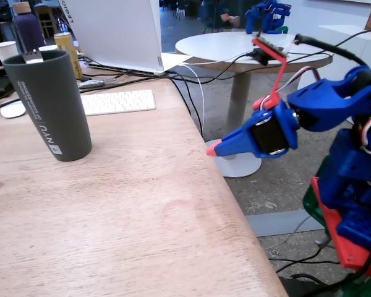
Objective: Grab the fork and place it in gray glass
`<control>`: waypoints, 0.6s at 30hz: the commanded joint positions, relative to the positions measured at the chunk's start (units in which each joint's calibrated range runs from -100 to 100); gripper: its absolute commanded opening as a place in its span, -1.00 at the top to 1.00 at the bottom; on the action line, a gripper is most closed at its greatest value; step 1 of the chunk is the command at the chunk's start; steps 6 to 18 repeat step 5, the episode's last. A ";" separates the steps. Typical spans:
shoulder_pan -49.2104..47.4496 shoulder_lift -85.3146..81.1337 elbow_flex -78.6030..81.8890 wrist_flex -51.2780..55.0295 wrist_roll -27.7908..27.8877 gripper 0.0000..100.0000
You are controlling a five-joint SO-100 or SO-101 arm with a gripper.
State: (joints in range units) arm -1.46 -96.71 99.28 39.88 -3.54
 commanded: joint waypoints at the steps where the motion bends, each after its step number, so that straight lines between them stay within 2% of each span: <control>1: -0.41 -0.46 0.44 0.11 0.15 1.00; 18: -0.41 -0.46 0.44 0.11 0.15 1.00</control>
